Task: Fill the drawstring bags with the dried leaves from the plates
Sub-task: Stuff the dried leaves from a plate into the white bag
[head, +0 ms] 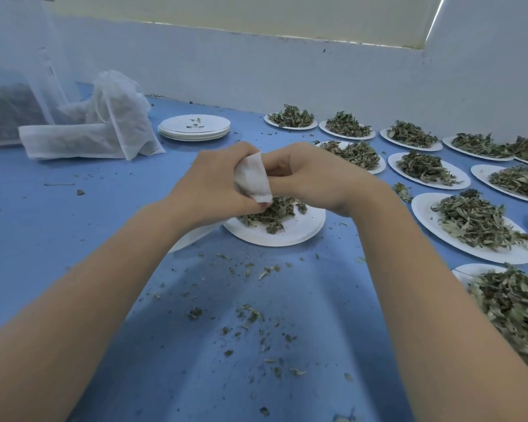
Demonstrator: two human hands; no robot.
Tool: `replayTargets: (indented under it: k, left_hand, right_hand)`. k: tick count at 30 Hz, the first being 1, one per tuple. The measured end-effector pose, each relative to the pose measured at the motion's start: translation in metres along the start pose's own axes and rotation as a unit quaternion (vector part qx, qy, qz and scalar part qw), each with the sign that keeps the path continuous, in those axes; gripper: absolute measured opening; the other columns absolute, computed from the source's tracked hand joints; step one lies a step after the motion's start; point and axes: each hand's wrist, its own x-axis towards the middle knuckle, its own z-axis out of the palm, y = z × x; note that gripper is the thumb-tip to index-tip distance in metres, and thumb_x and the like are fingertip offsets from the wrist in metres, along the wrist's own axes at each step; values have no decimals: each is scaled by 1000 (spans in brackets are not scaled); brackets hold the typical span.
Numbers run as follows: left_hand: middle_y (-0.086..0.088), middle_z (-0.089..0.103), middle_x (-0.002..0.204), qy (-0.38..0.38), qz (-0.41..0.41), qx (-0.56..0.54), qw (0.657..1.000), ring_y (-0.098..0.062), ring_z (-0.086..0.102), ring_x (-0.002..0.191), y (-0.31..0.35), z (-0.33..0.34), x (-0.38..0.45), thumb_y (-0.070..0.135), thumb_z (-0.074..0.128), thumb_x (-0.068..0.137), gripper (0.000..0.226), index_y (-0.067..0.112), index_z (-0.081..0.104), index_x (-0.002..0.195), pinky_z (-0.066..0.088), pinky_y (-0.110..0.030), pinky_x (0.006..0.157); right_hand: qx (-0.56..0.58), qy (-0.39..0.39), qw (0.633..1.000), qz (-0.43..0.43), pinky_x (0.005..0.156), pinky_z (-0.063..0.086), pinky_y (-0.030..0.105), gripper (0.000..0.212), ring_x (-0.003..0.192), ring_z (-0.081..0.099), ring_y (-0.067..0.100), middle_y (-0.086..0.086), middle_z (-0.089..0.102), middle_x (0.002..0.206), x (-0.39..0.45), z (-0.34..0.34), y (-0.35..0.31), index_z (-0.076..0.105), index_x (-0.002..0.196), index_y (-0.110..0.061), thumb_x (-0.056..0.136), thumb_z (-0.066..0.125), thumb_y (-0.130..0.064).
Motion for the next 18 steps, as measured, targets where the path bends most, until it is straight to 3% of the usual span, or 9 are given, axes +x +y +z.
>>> replayTargets:
  k: [3,5,6,9,11,13,15,18]
  left_hand:
    - [12,58,76,-15,0,5,1000,-4,51,72,2,3,0,35,78,64,34,33,50,83,35,-11,57]
    - [12,57,73,-17,-7,4,1000,-2,50,70,2,2,-2,36,77,65,29,32,53,82,34,-9,55]
    - [13,56,72,-16,-10,3,1000,-1,50,69,2,1,-2,37,76,65,28,33,53,81,34,-8,55]
    - [12,58,70,-3,-16,-8,1000,-1,51,67,3,-1,-3,37,76,65,26,33,52,75,35,-12,55]
    - [10,60,72,1,-14,-18,1000,-3,53,68,4,-1,-2,36,76,64,26,29,56,80,37,-15,56]
    - [9,59,73,-4,-15,-6,1000,-5,51,67,4,1,-1,34,78,64,31,23,56,84,36,-16,55]
    - [10,58,75,-12,-19,-6,1000,-4,52,70,3,1,-1,34,79,61,36,24,56,87,36,-15,56]
    - [12,61,85,-44,-23,-2,999,-3,55,80,-3,-3,-1,28,79,61,44,33,54,97,42,-18,63]
  right_hand:
    - [-27,19,999,6,65,28,35,12,67,41,24,24,65,88,0,-4,0,74,91,-17,84,65,-22]
    - [-24,52,998,9,68,49,30,11,70,58,34,18,70,85,-1,-7,0,76,89,-20,80,69,-19]
    - [-14,71,997,10,78,56,33,12,75,68,27,13,72,83,-2,-9,0,77,88,-21,78,71,-16]
    - [14,128,992,0,75,57,26,13,70,70,11,0,73,73,1,-6,0,76,81,-23,74,74,-12]
    - [-14,140,990,-4,60,53,17,16,59,61,1,-10,69,64,6,2,1,73,77,-28,75,72,-12]
    - [-24,97,995,0,42,35,11,15,47,45,-1,-13,58,54,7,8,0,69,74,-25,79,66,-11]
    - [-17,54,998,3,48,34,10,12,54,45,1,-5,64,63,6,8,2,71,81,-18,82,63,-10]
    - [-1,41,999,-10,76,53,31,18,83,67,12,3,73,92,2,0,5,72,98,-16,83,65,-8]
